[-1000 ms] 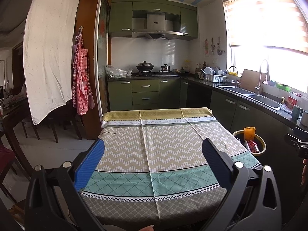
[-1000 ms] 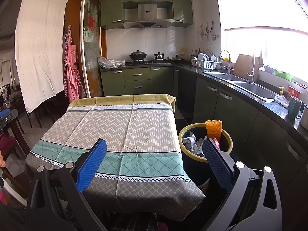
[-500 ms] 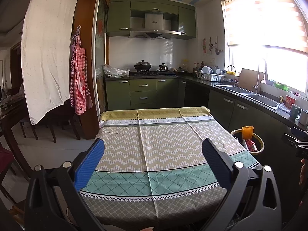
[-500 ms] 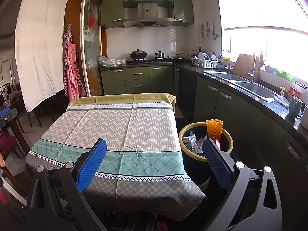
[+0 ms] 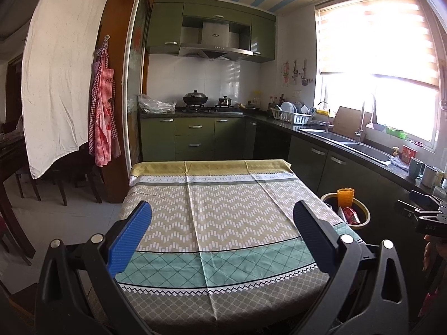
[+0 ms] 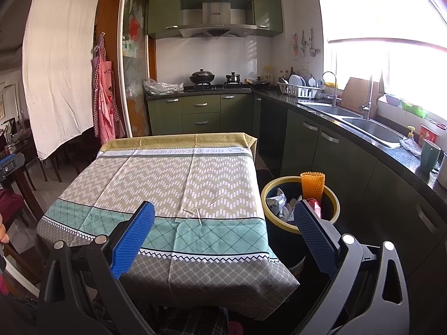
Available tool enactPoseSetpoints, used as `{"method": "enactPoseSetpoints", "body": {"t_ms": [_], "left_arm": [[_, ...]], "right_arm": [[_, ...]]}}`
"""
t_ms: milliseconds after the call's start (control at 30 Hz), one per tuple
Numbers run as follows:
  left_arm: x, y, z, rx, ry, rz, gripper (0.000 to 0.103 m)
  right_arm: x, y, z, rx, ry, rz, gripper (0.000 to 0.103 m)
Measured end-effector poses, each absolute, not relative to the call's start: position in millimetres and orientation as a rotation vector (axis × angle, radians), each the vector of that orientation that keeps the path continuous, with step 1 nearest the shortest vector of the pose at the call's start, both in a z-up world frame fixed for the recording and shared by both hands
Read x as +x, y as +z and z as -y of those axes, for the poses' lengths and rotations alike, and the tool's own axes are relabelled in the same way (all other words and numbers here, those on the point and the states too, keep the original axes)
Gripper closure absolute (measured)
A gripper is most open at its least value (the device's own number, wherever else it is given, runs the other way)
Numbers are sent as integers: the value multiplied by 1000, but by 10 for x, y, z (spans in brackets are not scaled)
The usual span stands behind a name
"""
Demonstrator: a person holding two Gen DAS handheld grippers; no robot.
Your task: Collect trash
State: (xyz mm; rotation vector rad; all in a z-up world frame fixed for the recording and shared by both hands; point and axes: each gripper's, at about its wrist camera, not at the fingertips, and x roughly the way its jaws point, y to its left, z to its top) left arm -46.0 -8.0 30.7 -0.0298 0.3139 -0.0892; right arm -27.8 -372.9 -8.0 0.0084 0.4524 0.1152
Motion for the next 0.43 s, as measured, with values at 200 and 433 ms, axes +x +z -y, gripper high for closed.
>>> {"method": "enactPoseSetpoints", "body": {"t_ms": [200, 433], "left_arm": [[-438, 313, 103, 20, -15, -312, 7], [-326, 285, 24, 4, 17, -373, 7]], "right_arm": [[-266, -83, 3744, 11, 113, -453, 5], [-251, -85, 3757, 12, 108, -457, 5]]}}
